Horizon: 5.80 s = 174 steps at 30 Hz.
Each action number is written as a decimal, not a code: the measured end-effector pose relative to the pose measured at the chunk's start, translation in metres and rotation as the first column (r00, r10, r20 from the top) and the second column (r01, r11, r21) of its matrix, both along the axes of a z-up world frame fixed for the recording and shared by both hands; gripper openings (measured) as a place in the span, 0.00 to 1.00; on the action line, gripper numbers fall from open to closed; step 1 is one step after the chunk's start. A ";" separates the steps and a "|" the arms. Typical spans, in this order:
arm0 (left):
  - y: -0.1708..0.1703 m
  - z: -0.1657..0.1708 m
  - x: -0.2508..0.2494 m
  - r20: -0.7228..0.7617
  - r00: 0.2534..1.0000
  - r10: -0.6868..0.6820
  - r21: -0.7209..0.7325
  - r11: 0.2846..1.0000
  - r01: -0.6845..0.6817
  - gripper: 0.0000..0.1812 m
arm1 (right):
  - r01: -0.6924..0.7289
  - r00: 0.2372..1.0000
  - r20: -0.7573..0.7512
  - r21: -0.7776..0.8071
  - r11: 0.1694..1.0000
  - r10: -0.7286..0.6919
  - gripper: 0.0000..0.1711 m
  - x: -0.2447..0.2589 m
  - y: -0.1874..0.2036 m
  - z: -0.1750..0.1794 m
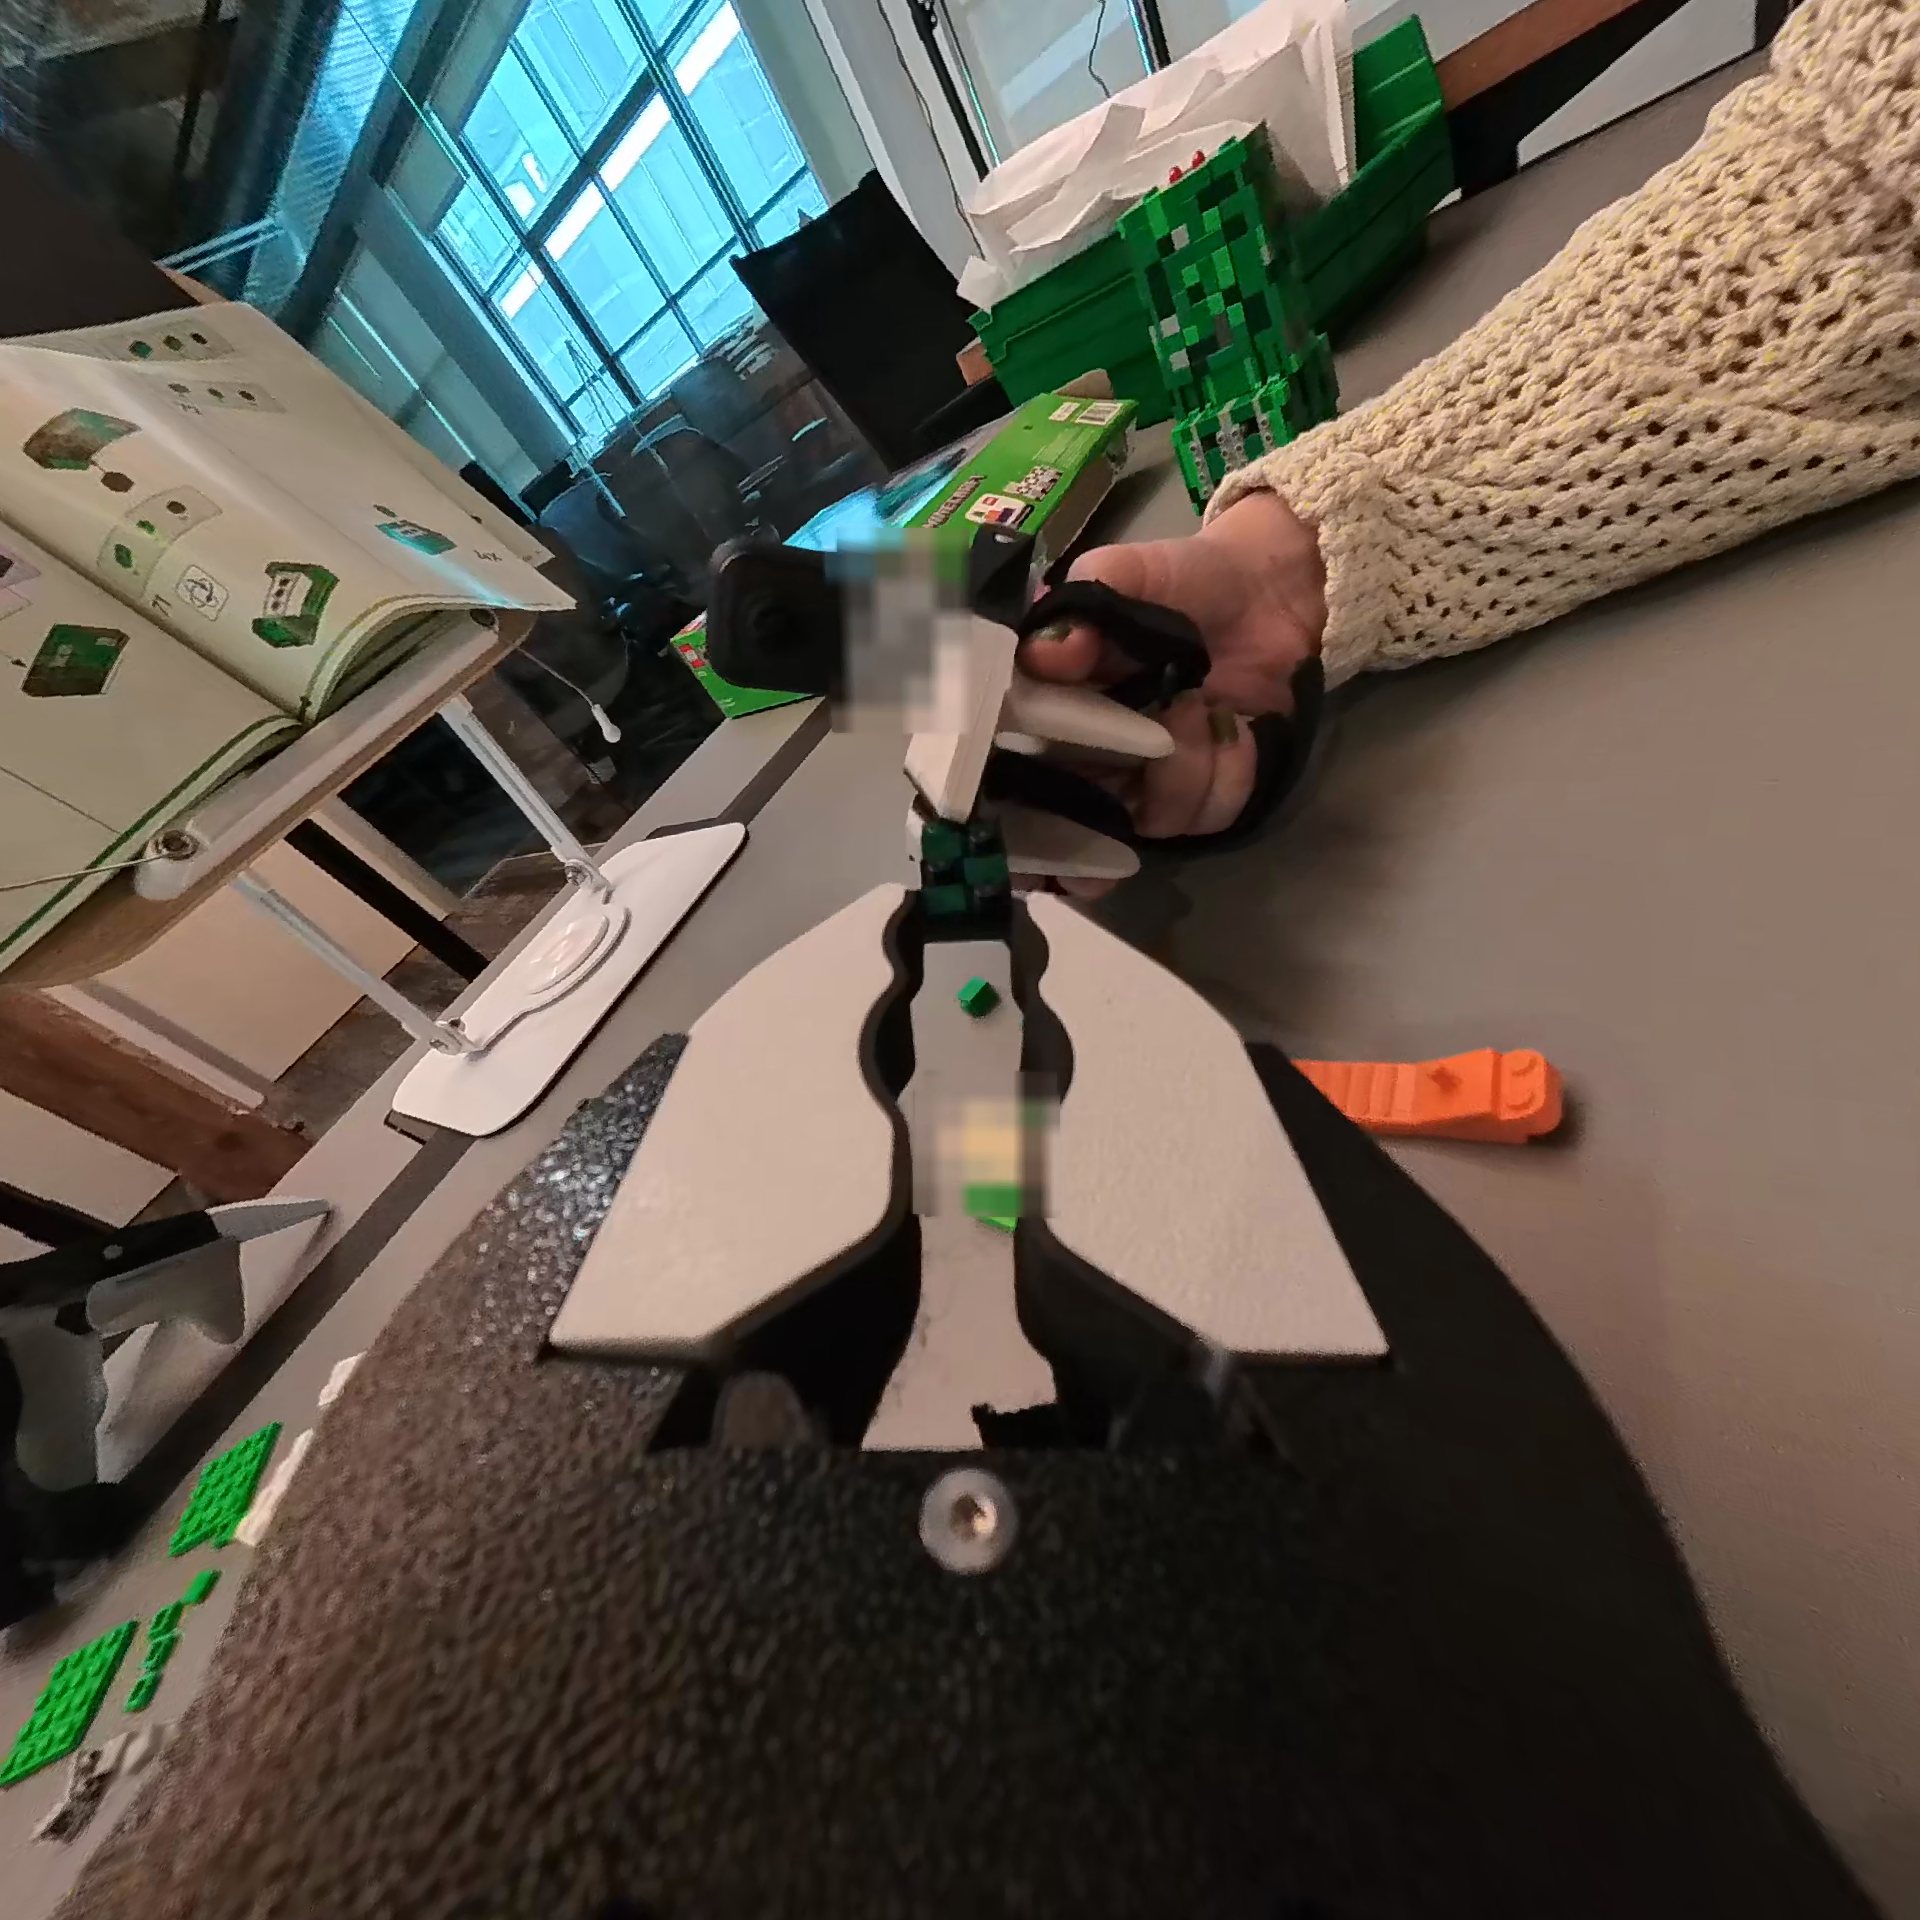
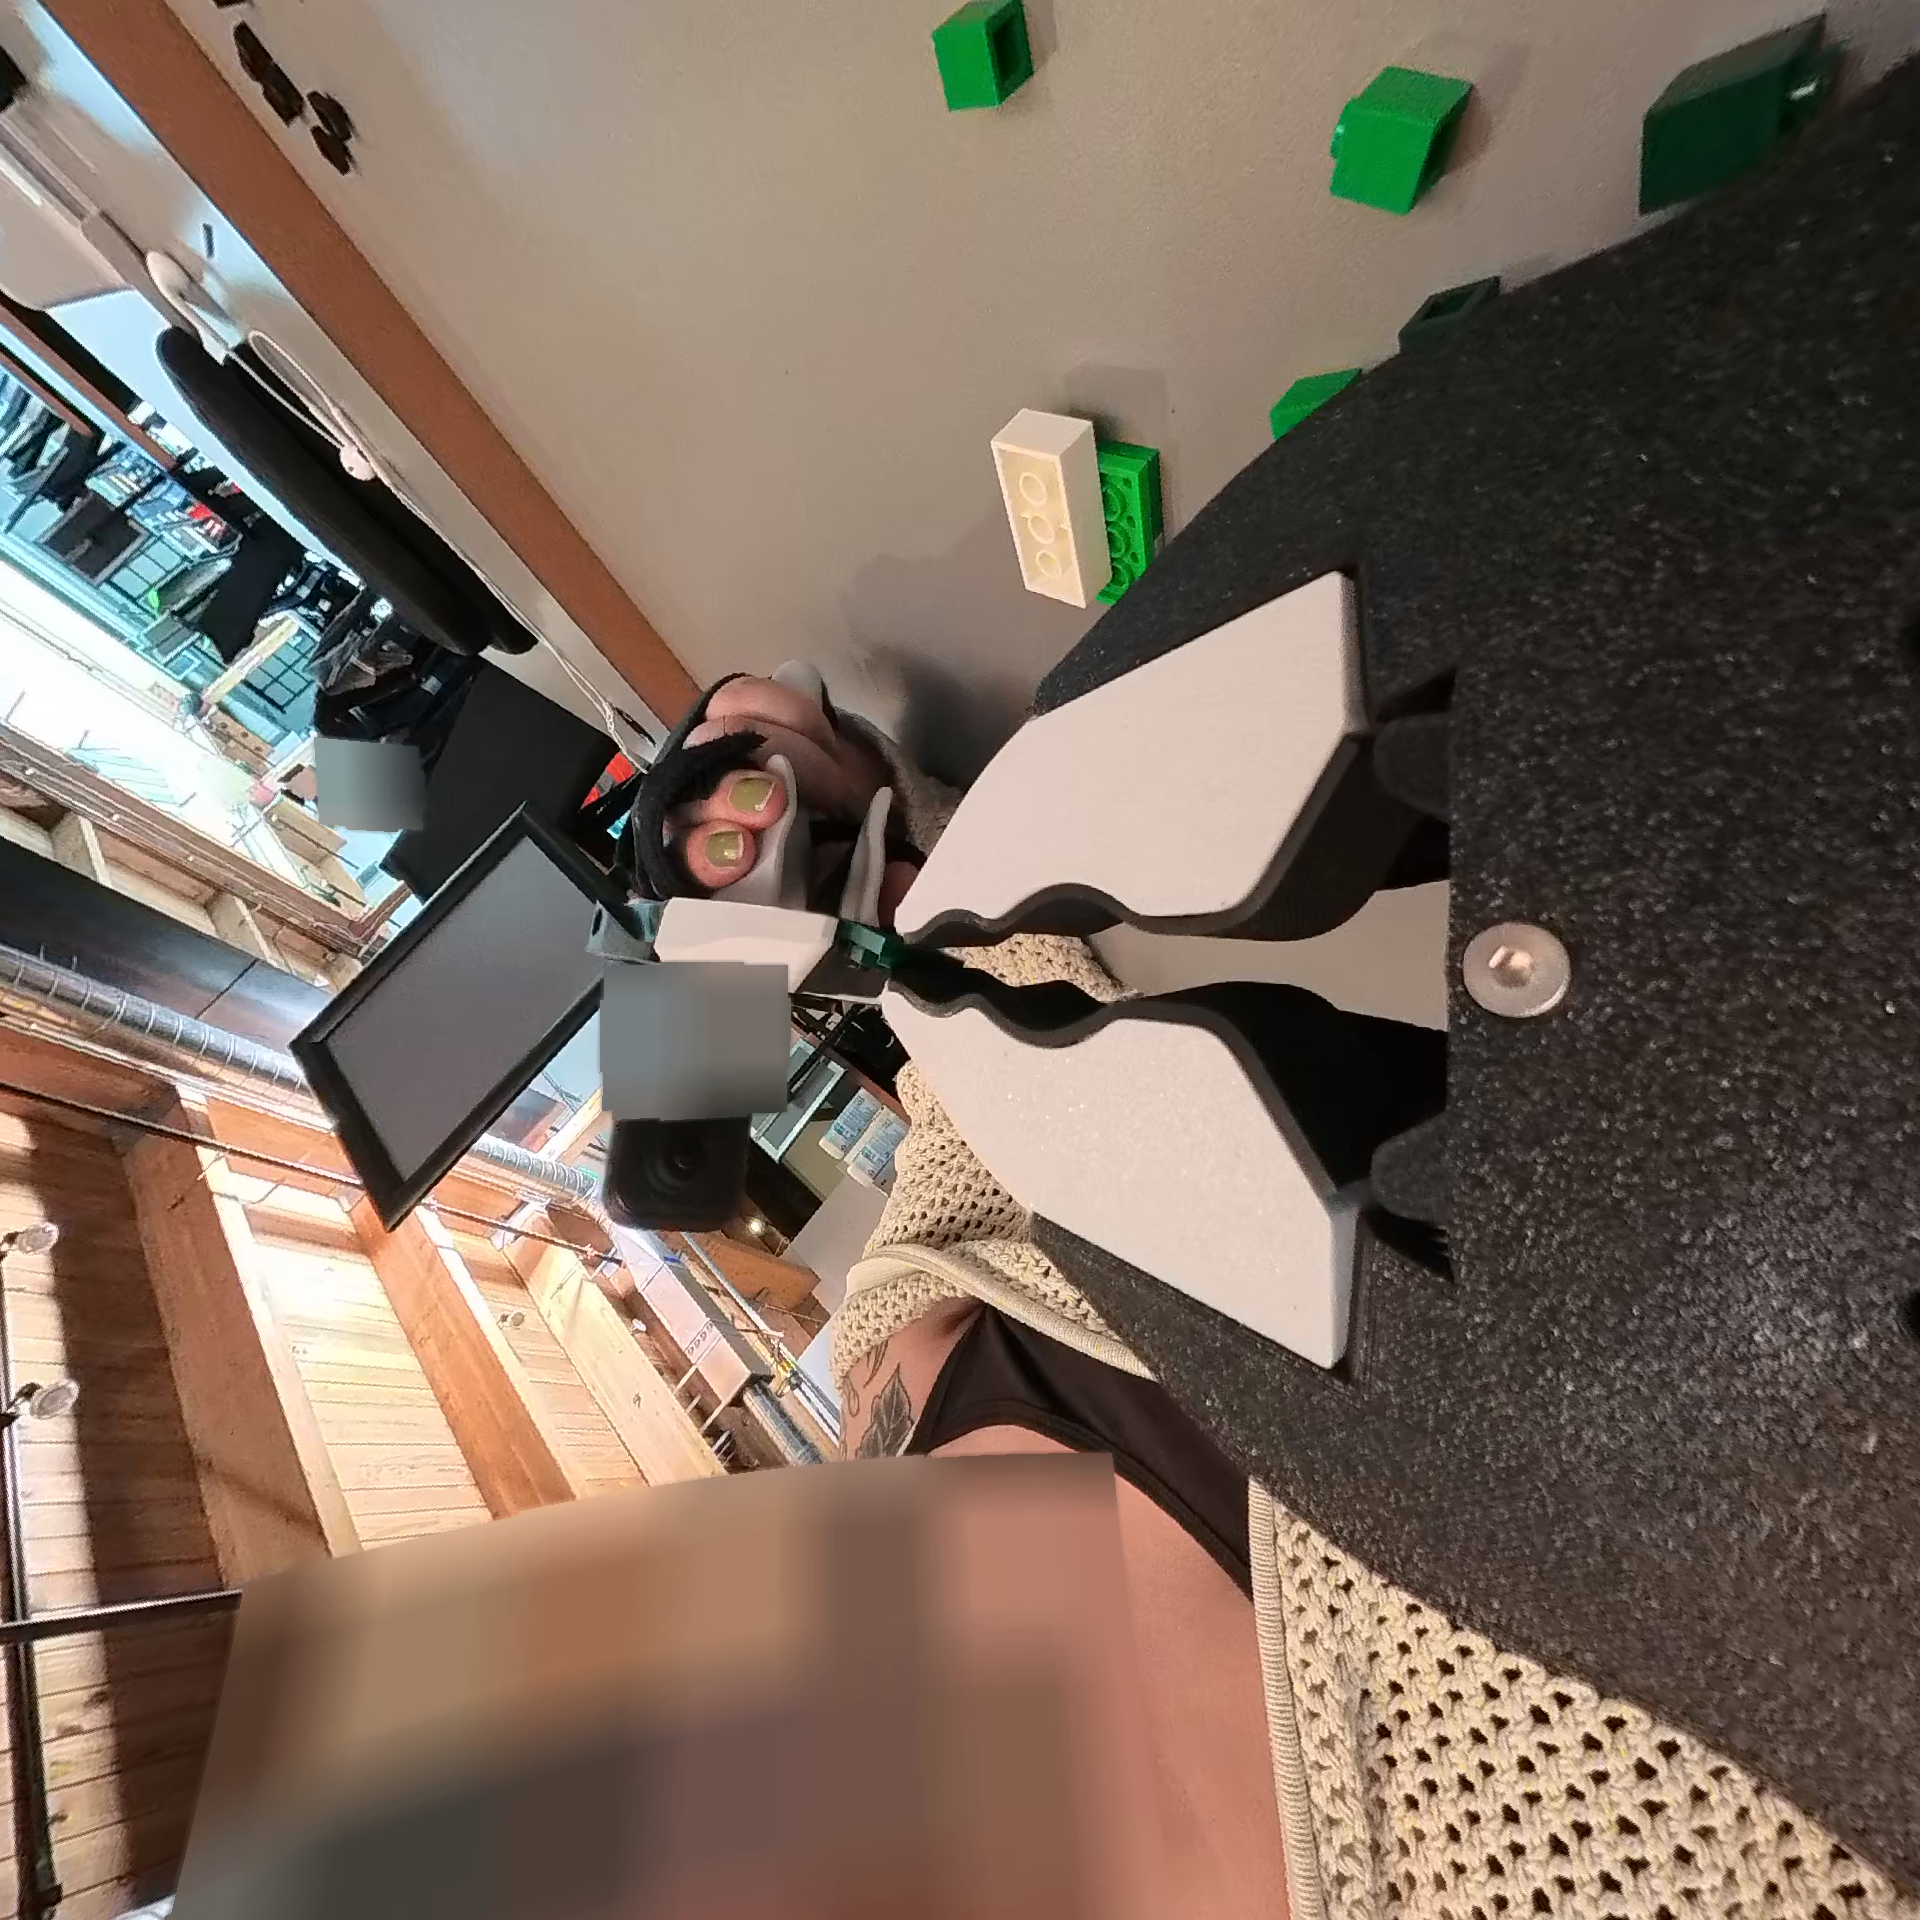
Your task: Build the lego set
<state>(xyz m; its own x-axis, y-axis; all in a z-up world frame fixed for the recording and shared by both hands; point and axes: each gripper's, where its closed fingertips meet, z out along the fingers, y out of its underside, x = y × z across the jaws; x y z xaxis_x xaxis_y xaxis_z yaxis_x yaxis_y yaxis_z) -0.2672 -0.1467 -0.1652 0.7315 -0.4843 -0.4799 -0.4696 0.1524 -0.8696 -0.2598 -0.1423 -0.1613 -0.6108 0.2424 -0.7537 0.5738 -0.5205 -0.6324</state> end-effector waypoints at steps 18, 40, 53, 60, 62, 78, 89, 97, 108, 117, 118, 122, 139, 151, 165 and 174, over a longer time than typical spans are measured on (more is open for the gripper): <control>0.011 0.001 0.002 -0.005 0.997 0.074 0.041 0.996 -0.074 0.22 | 0.003 1.000 -0.002 -0.003 1.000 -0.003 0.02 -0.001 -0.001 0.000; 0.007 -0.008 -0.058 0.067 0.983 0.169 -0.075 0.984 -0.164 0.09 | 0.260 0.951 -0.268 0.416 0.871 -0.156 0.20 -0.005 -0.004 0.002; -0.018 -0.018 -0.111 0.142 0.975 0.174 -0.126 0.980 -0.156 0.09 | 0.406 0.914 -0.342 0.771 0.492 -0.217 0.16 -0.158 0.048 0.010; -0.017 -0.023 -0.112 0.116 0.978 0.173 -0.129 0.979 -0.158 0.09 | 0.416 0.901 -0.312 0.815 0.404 -0.301 0.14 -0.178 0.087 0.010; -0.018 -0.026 -0.108 0.092 0.983 0.159 -0.130 0.981 -0.146 0.09 | 0.392 0.903 -0.280 0.846 0.362 -0.325 0.13 -0.167 0.099 0.000; -0.020 -0.025 -0.104 0.066 0.989 0.136 -0.091 0.987 -0.130 0.09 | 0.204 0.905 -0.081 0.945 0.257 -0.418 0.04 -0.084 0.126 -0.072; -0.021 -0.030 -0.101 0.037 0.992 0.121 -0.105 0.988 -0.116 0.09 | 0.146 0.899 -0.025 0.958 0.246 -0.437 0.05 -0.076 0.143 -0.092; -0.021 -0.031 -0.101 0.028 0.992 0.126 -0.108 0.987 -0.122 0.09 | 0.157 0.925 -0.036 0.943 0.292 -0.379 0.04 -0.077 0.131 -0.082; -0.020 -0.034 -0.100 -0.002 0.992 0.127 -0.114 0.985 -0.126 0.09 | 0.102 0.944 -0.035 0.976 0.190 -0.328 0.03 -0.117 0.129 -0.076; -0.019 -0.036 -0.099 -0.016 0.992 0.125 -0.119 0.985 -0.126 0.09 | 0.086 0.868 -0.006 0.987 0.138 -0.496 0.00 -0.125 0.169 -0.077; -0.019 -0.037 -0.098 -0.020 0.992 0.124 -0.120 0.985 -0.125 0.09 | 0.075 0.872 0.003 0.988 0.138 -0.489 0.00 -0.123 0.168 -0.080; -0.019 -0.038 -0.098 -0.033 0.992 0.122 -0.122 0.985 -0.125 0.09 | 0.061 0.880 0.032 0.982 0.179 -0.474 0.00 -0.111 0.159 -0.084; -0.019 -0.042 -0.094 -0.069 0.991 0.112 -0.129 0.984 -0.120 0.09 | 0.074 0.909 0.016 0.977 0.200 -0.416 0.03 -0.049 0.125 -0.081; -0.020 -0.043 -0.094 -0.080 0.990 0.114 -0.133 0.983 -0.124 0.09 | 0.076 0.930 0.045 0.948 0.311 -0.365 0.08 -0.079 0.137 -0.099; -0.020 -0.046 -0.093 -0.100 0.989 0.106 -0.141 0.983 -0.119 0.10 | 0.020 0.960 0.046 0.972 0.233 -0.277 0.04 -0.081 0.140 -0.100; -0.020 -0.047 -0.092 -0.105 0.989 0.103 -0.144 0.983 -0.118 0.09 | 0.007 0.966 0.044 0.981 0.196 -0.256 0.07 -0.078 0.139 -0.100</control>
<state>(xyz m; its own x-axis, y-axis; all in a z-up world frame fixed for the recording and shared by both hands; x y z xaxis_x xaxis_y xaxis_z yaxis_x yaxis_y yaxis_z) -0.3593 -0.1670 -0.2120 0.7384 -0.4744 -0.4792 -0.5590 -0.0333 -0.8285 -0.3374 -0.0033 -0.2609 -0.3928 0.9172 0.0667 0.7144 0.3500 -0.6059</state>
